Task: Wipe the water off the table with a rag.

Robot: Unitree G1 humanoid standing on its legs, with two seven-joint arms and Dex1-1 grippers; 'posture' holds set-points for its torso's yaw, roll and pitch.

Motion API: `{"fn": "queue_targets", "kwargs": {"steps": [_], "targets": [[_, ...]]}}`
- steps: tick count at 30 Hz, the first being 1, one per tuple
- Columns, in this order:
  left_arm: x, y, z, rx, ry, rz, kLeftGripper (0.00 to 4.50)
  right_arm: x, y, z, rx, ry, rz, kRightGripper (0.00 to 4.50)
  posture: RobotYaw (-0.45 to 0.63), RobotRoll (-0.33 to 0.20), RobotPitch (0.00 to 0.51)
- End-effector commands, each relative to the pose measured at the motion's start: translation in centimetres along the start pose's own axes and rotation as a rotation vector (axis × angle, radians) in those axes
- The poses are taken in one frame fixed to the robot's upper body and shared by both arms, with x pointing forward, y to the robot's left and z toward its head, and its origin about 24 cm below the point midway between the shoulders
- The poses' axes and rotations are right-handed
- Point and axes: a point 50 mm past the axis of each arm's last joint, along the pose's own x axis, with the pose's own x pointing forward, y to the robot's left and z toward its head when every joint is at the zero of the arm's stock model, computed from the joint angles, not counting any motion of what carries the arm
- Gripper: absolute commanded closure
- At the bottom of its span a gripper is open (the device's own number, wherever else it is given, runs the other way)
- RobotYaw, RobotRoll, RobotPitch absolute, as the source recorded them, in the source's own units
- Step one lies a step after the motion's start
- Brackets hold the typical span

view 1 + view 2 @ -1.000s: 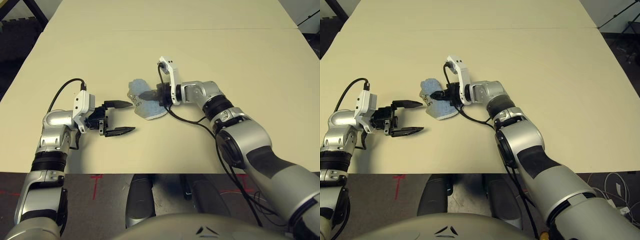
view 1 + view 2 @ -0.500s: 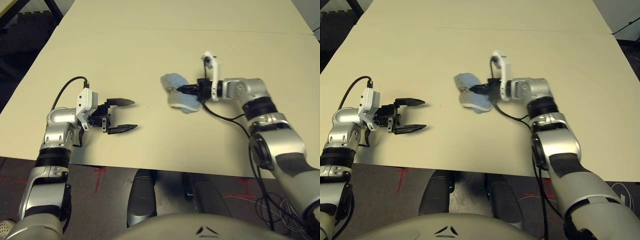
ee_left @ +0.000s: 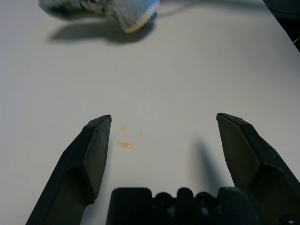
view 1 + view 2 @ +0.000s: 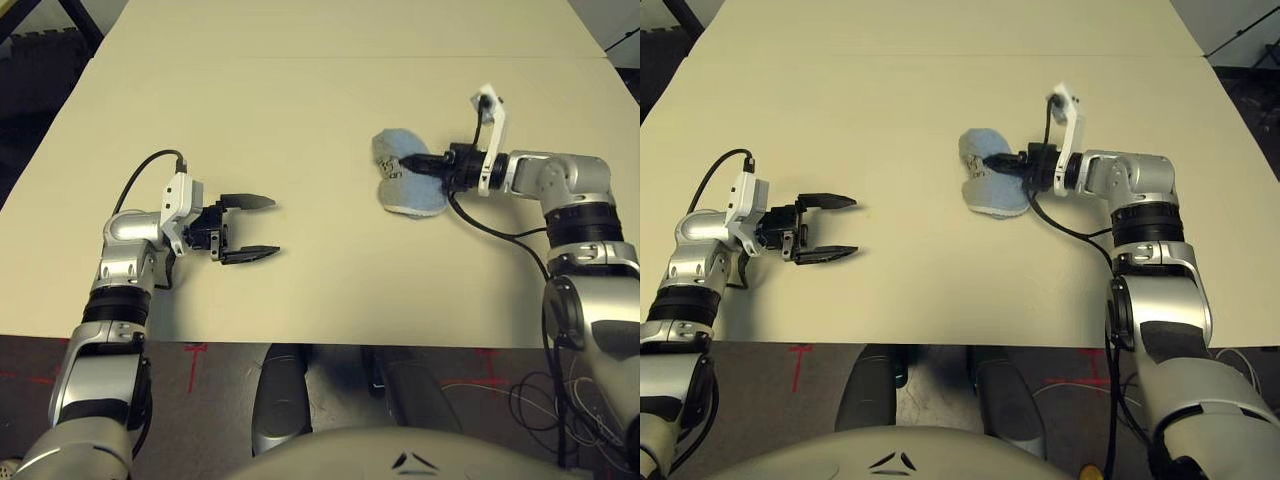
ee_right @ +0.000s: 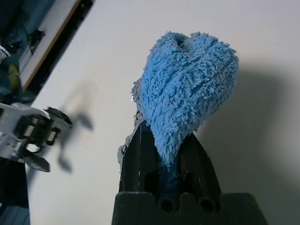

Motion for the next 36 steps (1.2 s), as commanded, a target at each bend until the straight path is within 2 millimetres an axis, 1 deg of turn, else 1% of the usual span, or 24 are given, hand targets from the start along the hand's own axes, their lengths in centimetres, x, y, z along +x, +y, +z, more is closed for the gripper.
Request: {"fn": "queue_targets", "kwargs": {"steps": [1, 5, 8, 11, 14, 16, 17, 19, 22, 23, 24, 26, 27, 29, 31, 33, 35, 36], "targets": [[0.2, -0.1, -0.4, -0.003, 0.013, -0.02, 0.0, -2.9, 0.2, 2.5, -0.076, -0.042, -0.035, 4.27, 0.09, 0.0, 0.194], [0.2, 0.0, -0.4, 0.002, 0.01, -0.016, 0.0, -6.4, -0.9, 3.2, -0.11, -0.018, -0.146, 4.27, 0.08, 0.0, 0.192], [0.3, 0.1, -0.5, 0.003, 0.008, -0.015, 0.0, -8.3, -1.6, 3.3, -0.116, 0.004, -0.206, 4.27, 0.08, 0.0, 0.189], [0.3, 0.1, -0.6, 0.002, 0.007, -0.012, 0.0, -9.2, -2.5, 2.5, -0.113, 0.053, -0.263, 4.27, 0.08, 0.0, 0.187], [0.4, 0.1, -0.7, 0.002, 0.006, -0.011, 0.0, -9.0, -4.0, 0.6, -0.129, 0.134, -0.356, 4.27, 0.08, 0.0, 0.182], [0.5, 0.1, -0.7, 0.002, 0.004, -0.011, 0.0, -9.0, -5.4, -1.1, -0.149, 0.194, -0.451, 3.52, 0.08, 0.0, 0.181], [0.5, 0.1, -0.7, 0.002, 0.004, -0.011, 0.0, -8.9, -5.8, -1.6, -0.147, 0.199, -0.478, 3.28, 0.08, 0.0, 0.179], [0.5, 0.1, -0.7, 0.002, 0.004, -0.01, 0.0, -8.8, -6.4, -2.0, -0.149, 0.188, -0.507, 2.54, 0.08, 0.0, 0.178], [0.3, 0.2, -0.6, 0.005, 0.007, -0.005, 0.0, -8.8, -6.5, -1.5, -0.164, 0.13, -0.523, 1.49, 0.08, 0.0, 0.176], [0.2, 0.3, -0.6, 0.005, 0.008, -0.001, 0.0, -8.9, -6.5, -1.3, -0.175, 0.12, -0.534, 1.14, 0.08, 0.0, 0.175], [0.2, 0.3, -0.5, 0.005, 0.007, 0.005, 0.0, -9.1, -6.6, -1.0, -0.196, 0.112, -0.549, 0.69, 0.08, 0.0, 0.175], [0.1, 0.5, -0.4, 0.001, -0.001, 0.025, 0.0, -9.7, -6.6, -0.3, -0.231, 0.084, -0.574, 0.03, 0.08, 0.0, 0.174], [0.1, 0.7, -0.3, -0.002, -0.005, 0.034, 0.0, -9.9, -6.5, 0.1, -0.244, 0.067, -0.581, 0.03, 0.08, 0.0, 0.173], [0.0, 1.1, 0.0, -0.017, -0.027, 0.077, 0.0, -10.5, -6.3, 1.1, -0.322, 0.017, -0.584, 0.03, 0.08, 0.0, 0.172], [-0.1, 2.1, 0.7, -0.043, -0.079, 0.175, 0.0, -11.6, -6.1, 2.4, -0.384, -0.092, -0.597, 0.03, 0.07, 0.0, 0.168], [-0.2, 2.7, 1.1, -0.064, -0.113, 0.241, 0.0, -12.2, -6.0, 2.9, -0.404, -0.157, -0.606, 0.03, 0.07, 0.0, 0.166], [-0.6, 3.9, 1.6, -0.114, -0.154, 0.358, 0.0, -12.9, -6.0, 3.4, -0.458, -0.236, -0.622, 0.03, 0.07, 0.0, 0.164], [-1.0, 4.7, 2.0, -0.137, -0.177, 0.444, 0.0, -13.4, -6.1, 3.5, -0.469, -0.286, -0.642, 0.03, 0.07, 0.0, 0.162]]}}
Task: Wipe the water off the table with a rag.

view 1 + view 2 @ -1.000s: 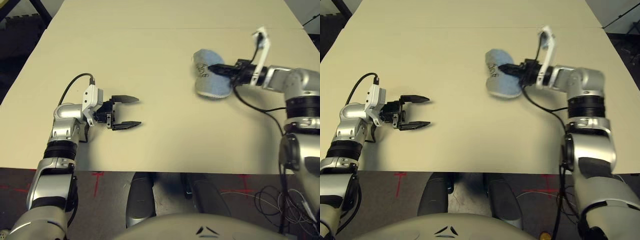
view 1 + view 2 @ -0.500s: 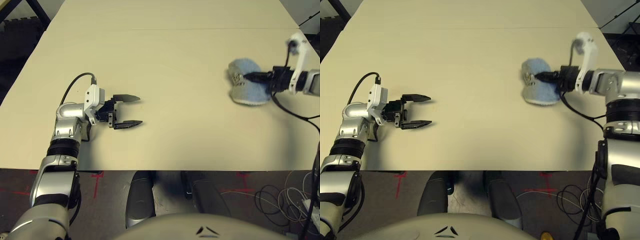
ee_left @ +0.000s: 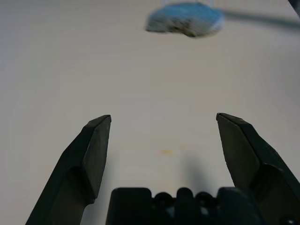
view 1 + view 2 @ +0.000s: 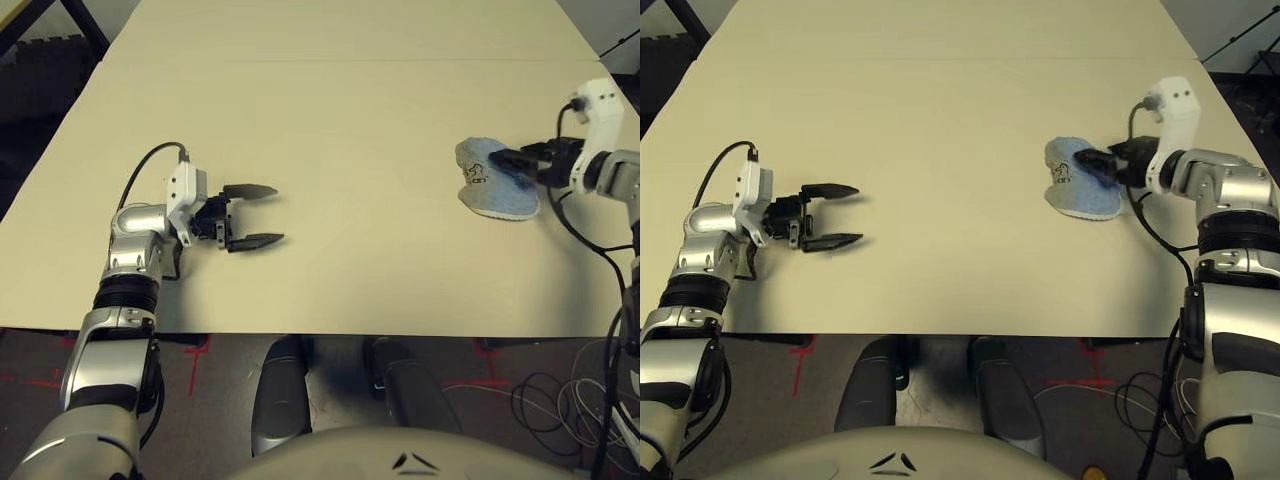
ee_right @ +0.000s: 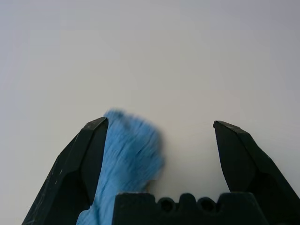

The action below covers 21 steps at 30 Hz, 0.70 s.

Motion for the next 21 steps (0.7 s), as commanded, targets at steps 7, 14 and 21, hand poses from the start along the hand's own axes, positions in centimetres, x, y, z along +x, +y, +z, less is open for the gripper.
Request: {"fn": "queue_targets", "kwargs": {"steps": [7, 14, 21], "targets": [[-2.7, 5.6, 1.7, -0.146, -0.064, 0.653, 0.0, -2.0, -3.1, -0.7, 0.015, -0.251, -0.299, 0.03, 0.08, 0.0, 0.16], [-5.8, 7.1, 1.1, -0.198, -0.012, 0.981, 0.0, -2.4, -3.9, -2.4, -0.008, -0.262, -0.439, 0.03, 0.08, 0.0, 0.16], [-7.2, 6.8, 0.1, -0.177, 0.021, 1.106, 0.0, -3.1, -4.3, -3.6, 0.009, -0.283, -0.516, 0.03, 0.09, 0.0, 0.154]]}}
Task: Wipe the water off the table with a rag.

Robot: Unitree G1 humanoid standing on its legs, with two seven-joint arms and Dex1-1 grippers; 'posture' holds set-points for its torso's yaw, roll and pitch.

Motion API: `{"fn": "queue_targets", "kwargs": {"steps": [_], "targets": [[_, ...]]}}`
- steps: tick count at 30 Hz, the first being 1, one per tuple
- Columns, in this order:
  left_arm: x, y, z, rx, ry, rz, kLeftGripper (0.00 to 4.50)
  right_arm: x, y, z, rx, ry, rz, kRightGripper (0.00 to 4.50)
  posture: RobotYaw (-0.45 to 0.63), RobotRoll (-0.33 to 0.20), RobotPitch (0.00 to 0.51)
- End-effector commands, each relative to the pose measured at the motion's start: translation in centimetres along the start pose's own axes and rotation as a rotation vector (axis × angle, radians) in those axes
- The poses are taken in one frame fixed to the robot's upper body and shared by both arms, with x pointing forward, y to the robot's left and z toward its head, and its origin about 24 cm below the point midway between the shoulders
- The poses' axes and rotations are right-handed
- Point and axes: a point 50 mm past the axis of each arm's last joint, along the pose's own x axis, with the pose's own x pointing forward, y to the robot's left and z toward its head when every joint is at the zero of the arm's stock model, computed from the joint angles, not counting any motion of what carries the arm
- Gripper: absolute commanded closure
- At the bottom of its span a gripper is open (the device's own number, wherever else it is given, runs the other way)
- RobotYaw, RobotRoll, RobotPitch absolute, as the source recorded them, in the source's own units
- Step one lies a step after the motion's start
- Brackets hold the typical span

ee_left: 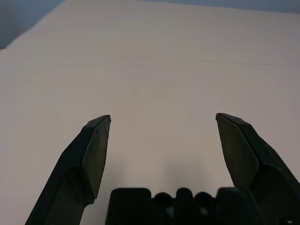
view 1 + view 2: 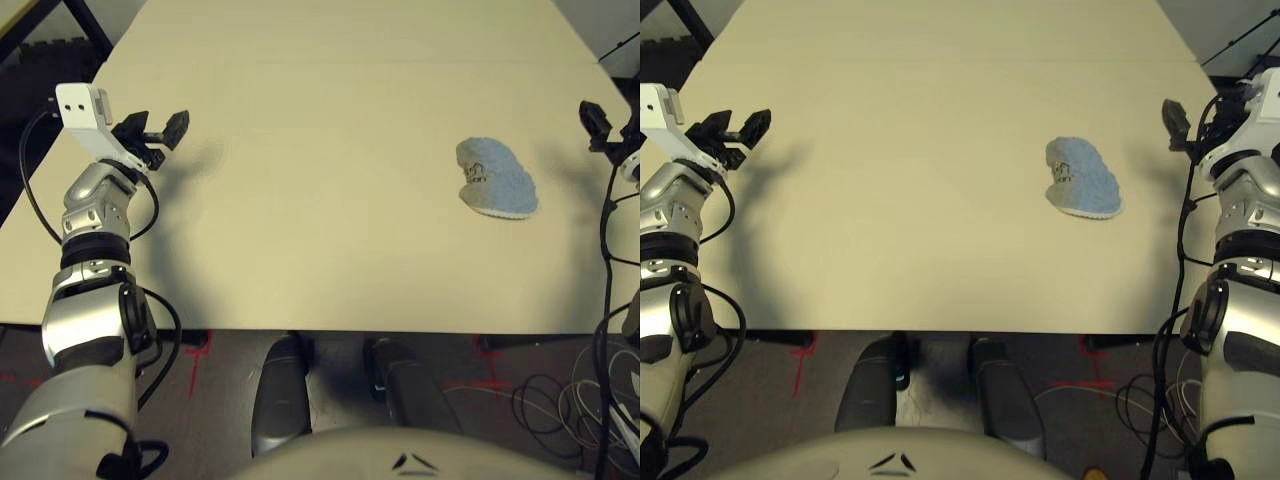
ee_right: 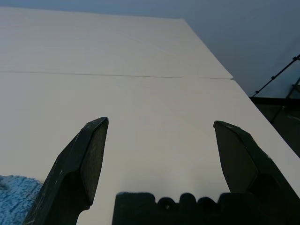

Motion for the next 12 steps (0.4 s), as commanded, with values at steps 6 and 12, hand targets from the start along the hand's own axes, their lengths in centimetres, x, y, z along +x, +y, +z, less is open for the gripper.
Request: {"fn": "queue_targets", "kwargs": {"steps": [6, 12], "targets": [[-0.97, 1.4, -0.56, 0.018, -0.037, 0.125, 0.0, -0.97, -1.4, -0.77, 0.01, -0.02, -0.117, 0.03, 0.09, 0.0, 0.162], [-0.78, 0.95, -1.06, 0.03, -0.025, 0.113, 0.0, -1.11, -1.68, -0.78, 0.026, -0.027, -0.142, 0.03, 0.06, 0.0, 0.17]]}}
